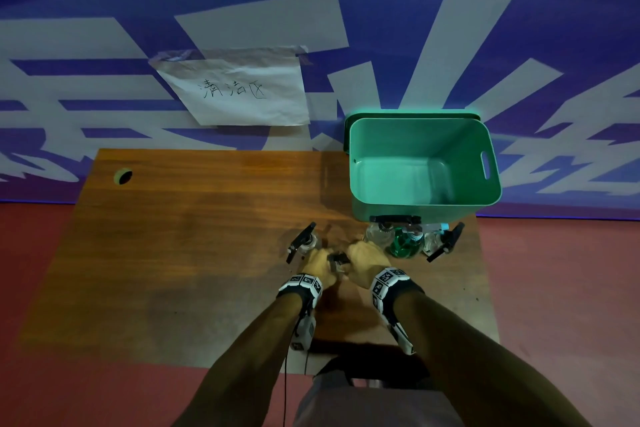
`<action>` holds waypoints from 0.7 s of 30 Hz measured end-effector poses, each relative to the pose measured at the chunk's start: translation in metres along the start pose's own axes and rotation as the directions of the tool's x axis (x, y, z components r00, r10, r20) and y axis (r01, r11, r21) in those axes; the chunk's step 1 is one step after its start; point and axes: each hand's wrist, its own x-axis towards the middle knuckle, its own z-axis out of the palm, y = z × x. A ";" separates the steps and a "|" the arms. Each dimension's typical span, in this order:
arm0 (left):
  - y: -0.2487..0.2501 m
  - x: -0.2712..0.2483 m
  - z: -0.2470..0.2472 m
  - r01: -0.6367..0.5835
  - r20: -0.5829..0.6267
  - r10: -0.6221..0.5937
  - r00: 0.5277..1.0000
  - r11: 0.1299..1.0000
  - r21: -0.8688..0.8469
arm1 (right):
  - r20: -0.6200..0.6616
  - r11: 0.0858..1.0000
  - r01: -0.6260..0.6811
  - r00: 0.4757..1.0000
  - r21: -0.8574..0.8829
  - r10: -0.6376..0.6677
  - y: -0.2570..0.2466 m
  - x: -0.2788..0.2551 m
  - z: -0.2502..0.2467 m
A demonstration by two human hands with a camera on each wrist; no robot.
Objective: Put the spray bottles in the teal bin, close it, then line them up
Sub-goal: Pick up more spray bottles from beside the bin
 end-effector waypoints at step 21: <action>-0.010 0.023 0.015 -0.040 -0.053 0.041 0.998 0.999 0.024 | -0.077 0.993 0.054 0.996 0.109 -0.046 0.002 -0.006 0.000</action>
